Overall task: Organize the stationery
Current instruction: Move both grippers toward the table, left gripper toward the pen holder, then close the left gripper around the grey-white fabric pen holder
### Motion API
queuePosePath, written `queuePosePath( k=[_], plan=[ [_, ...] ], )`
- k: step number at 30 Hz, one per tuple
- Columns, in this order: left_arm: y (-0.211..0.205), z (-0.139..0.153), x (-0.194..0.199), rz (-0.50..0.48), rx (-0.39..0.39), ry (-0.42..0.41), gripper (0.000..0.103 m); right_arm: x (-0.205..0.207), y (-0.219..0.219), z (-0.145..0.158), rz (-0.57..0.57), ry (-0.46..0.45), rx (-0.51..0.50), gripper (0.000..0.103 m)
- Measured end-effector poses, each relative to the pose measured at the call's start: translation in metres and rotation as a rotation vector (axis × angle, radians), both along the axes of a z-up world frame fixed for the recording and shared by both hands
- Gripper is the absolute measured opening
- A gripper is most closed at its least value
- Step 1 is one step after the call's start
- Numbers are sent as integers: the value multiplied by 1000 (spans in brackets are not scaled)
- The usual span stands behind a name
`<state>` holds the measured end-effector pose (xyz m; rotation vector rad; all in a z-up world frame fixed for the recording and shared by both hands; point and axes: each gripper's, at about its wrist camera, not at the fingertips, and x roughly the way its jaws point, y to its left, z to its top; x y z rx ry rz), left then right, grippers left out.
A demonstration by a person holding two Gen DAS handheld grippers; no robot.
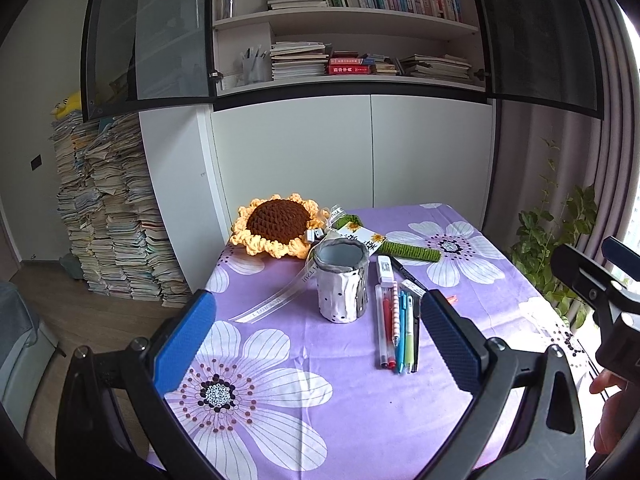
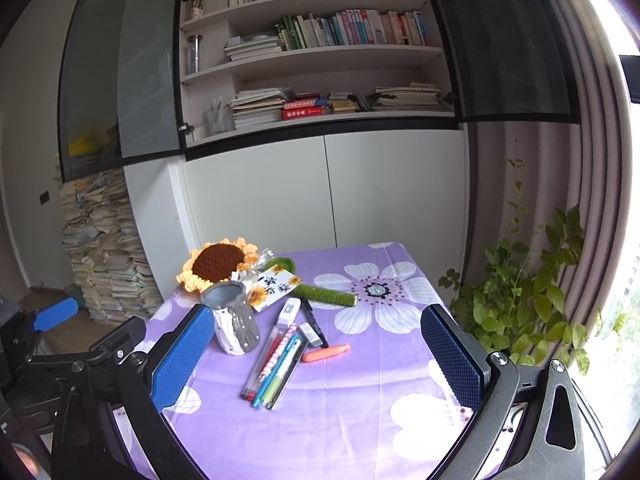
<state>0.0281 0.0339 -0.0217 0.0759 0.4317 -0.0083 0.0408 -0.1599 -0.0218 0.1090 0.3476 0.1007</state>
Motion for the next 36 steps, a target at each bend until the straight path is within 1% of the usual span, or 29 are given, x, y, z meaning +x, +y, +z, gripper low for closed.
queuePosePath(
  k=[3,8,12,16,20,30,36],
  plan=[
    [1,0,0,5,0,-3,102,-1,2,0,23,3,-9,103],
    [4,0,-1,9,3,-8,102,-7,8,5,70,-23,-13,103],
    [5,-1,-1,8,6,-6,102,-12,15,8,81,-49,-44,103],
    [5,-2,-1,11,13,-11,102,-12,15,10,92,-57,-34,103],
    [5,-3,-1,12,15,-8,102,-10,11,10,92,-55,-13,103],
    [4,-6,5,12,20,9,102,-4,10,5,89,-30,-10,103],
    [4,-10,10,16,24,20,102,4,7,-1,77,7,4,103]
  ],
)
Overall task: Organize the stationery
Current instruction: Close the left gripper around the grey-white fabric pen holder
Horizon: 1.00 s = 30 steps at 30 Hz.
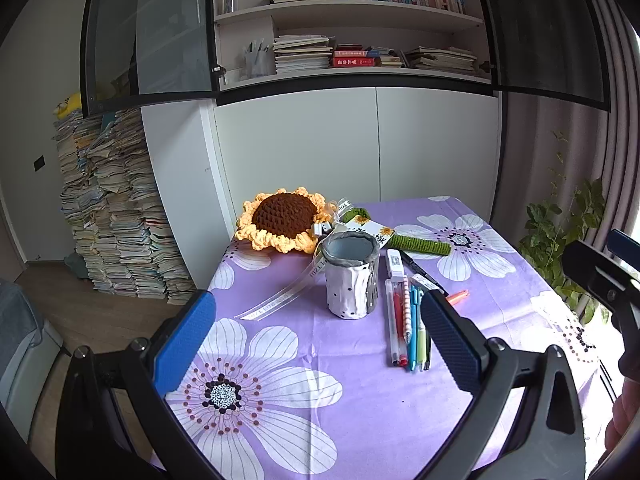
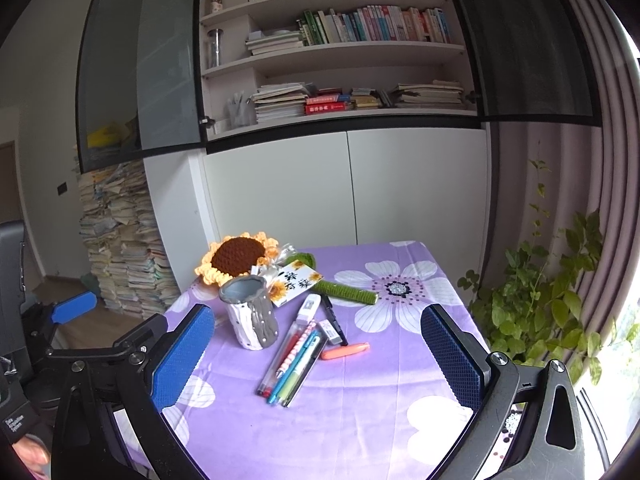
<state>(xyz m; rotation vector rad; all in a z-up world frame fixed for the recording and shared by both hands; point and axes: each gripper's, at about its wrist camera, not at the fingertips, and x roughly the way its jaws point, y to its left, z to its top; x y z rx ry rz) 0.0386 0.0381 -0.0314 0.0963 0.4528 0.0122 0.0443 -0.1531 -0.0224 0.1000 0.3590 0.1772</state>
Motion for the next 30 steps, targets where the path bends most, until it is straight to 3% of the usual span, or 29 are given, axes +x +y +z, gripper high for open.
queuePosePath(
  k=[19,26,30],
  plan=[
    [11,-28,29,22,5,76,102,22,4,-16,-2,74,-14,103],
    [32,-52,66,-19,-105,173,102,46,7,-36,-11,146,-32,103],
    [27,-59,89,-63,-119,184,102,62,5,-48,-21,189,-32,103]
  ],
)
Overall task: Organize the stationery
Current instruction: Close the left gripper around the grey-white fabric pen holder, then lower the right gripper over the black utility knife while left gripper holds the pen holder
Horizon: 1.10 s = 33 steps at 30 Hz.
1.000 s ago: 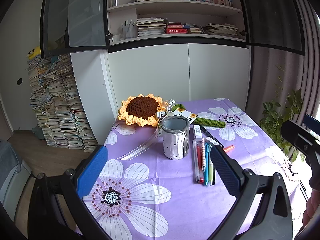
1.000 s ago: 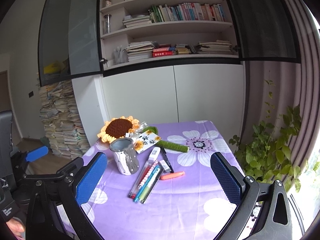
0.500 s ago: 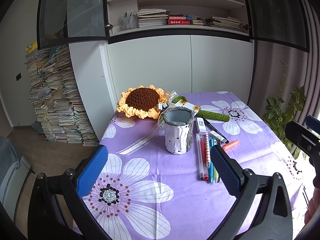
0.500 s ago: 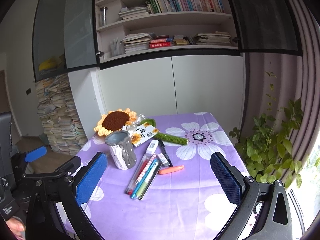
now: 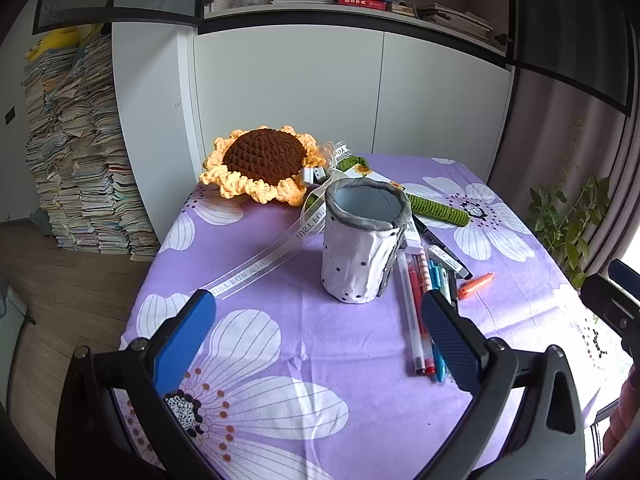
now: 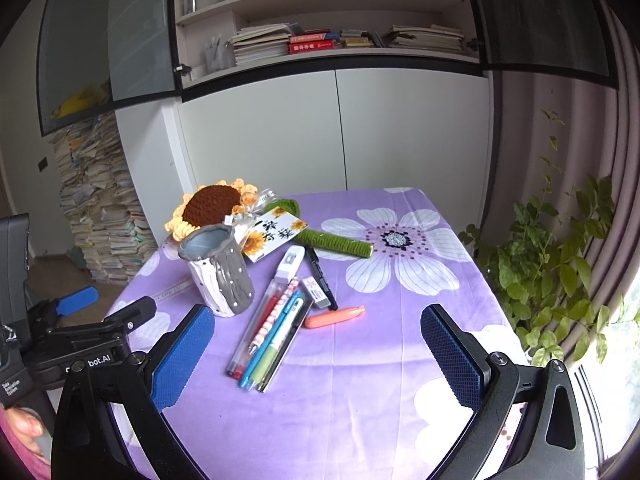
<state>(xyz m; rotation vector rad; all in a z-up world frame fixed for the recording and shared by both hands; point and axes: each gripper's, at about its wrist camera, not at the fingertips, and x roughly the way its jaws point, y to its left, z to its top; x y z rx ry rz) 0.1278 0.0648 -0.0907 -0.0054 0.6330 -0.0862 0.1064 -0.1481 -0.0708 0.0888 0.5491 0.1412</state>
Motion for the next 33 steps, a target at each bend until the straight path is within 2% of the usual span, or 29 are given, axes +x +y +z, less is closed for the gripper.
queuePosePath(
  k=[9,14,16,18,19,23,28,31,33],
  plan=[
    [-27,-28,66,-41,81,65,102,37,-18,-24,-46,92,25,103],
    [-33,-34,86,-55,81,73,100,58,-25,-38,-69,147,25,103],
    [-34,-36,92,-59,66,76,92,66,-27,-42,-75,168,34,103],
    [-32,-39,97,-82,35,98,73,74,-28,-46,-74,188,41,103],
    [-30,-41,99,-90,19,112,70,77,-27,-48,-72,194,43,103],
    [-25,-40,95,-97,21,105,69,85,-20,-51,-58,205,30,103],
    [-12,-39,76,-88,98,89,69,86,-8,-50,-13,223,9,103],
    [4,-39,63,-80,106,75,69,84,-1,-50,37,254,13,103],
    [13,-39,58,-70,98,61,69,82,5,-51,56,270,17,96]
  ],
)
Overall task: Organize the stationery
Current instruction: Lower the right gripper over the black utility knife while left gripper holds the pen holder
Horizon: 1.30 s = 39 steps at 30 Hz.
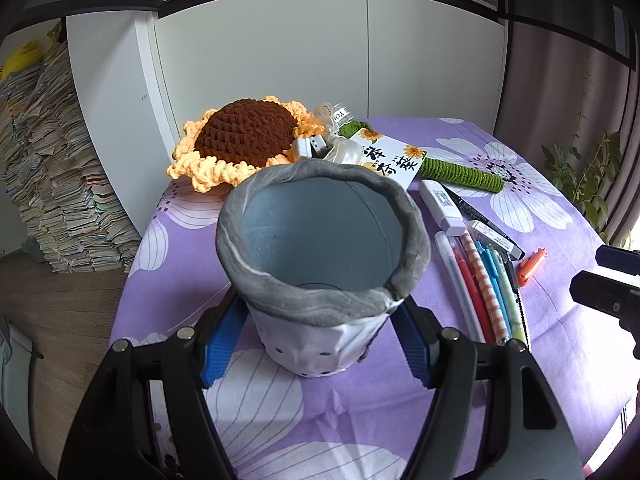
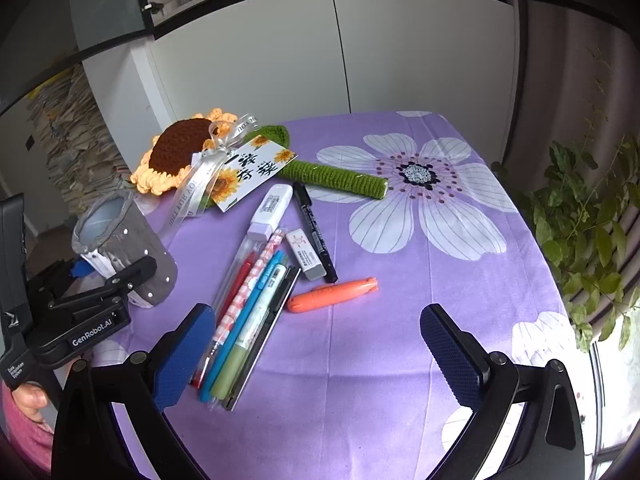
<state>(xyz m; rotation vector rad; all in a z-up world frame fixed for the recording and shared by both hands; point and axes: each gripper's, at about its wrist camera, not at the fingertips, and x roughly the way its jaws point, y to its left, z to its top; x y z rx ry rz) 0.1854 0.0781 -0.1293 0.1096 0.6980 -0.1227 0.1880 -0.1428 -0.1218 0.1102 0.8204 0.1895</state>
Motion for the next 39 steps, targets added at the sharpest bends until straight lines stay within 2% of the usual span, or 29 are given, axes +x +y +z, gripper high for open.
queuePosePath(
  k=[5,8,11,19,26,39],
  plan=[
    [11,-5,-6,4,-33,-16,69,5,15,-15,42,132,43,59],
    [11,-7,-6,-2,-45,-32,69,9,15,-28,24,233,118,47],
    [16,-7,-3,-30,-99,-18,69,10,14,-35,-13,276,123,42],
    [17,-7,-3,-25,-114,-14,69,21,23,-34,-56,274,62,41],
    [19,-7,-3,-21,-112,-15,69,35,22,-36,-105,291,63,41],
    [19,-7,-3,-21,-112,-14,70,35,35,-36,-110,264,-10,41]
  ],
)
